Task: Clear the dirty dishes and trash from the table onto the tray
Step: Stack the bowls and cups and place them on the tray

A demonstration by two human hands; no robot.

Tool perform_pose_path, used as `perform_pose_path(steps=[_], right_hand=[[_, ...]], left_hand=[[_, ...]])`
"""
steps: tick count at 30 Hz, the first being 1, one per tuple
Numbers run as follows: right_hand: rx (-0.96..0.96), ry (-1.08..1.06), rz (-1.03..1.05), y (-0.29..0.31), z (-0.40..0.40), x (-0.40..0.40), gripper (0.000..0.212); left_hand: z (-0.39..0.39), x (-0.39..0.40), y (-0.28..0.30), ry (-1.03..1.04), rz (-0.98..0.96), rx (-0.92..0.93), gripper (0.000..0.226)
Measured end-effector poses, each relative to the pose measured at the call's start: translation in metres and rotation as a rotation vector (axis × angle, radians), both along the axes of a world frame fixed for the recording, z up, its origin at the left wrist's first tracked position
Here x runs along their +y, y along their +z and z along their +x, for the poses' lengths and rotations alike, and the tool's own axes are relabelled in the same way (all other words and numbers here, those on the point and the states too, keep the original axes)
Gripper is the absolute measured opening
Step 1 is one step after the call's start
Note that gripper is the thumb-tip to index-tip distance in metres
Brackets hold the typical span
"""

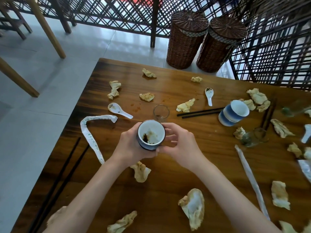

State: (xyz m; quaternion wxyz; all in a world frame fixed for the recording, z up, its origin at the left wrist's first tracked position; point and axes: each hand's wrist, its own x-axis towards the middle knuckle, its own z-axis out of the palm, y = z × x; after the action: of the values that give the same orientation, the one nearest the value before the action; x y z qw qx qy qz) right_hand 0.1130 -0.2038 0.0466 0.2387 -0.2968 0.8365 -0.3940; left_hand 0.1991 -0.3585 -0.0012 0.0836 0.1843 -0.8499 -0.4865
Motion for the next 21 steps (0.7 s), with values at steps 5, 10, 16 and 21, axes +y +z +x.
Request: perform_pose_path(steps=[5,10,16,21], right_hand=[[0.015,0.004,0.017,0.007,-0.027,0.033,0.064],[0.020,0.059,0.018,0.014,-0.054,0.060,0.062],[0.006,0.137,-0.006,0.017,-0.083,0.090,0.060],[0.037,0.165,-0.011,0.016,-0.108,0.110,0.060]], left_hand=[[-0.026,0.032,0.008,-0.021,0.030,0.004,0.084],[-0.045,0.061,0.013,0.010,-0.001,0.004,0.087],[-0.064,0.094,0.013,0.046,-0.026,0.002,0.084],[-0.079,0.113,0.010,0.080,-0.003,0.006,0.087]])
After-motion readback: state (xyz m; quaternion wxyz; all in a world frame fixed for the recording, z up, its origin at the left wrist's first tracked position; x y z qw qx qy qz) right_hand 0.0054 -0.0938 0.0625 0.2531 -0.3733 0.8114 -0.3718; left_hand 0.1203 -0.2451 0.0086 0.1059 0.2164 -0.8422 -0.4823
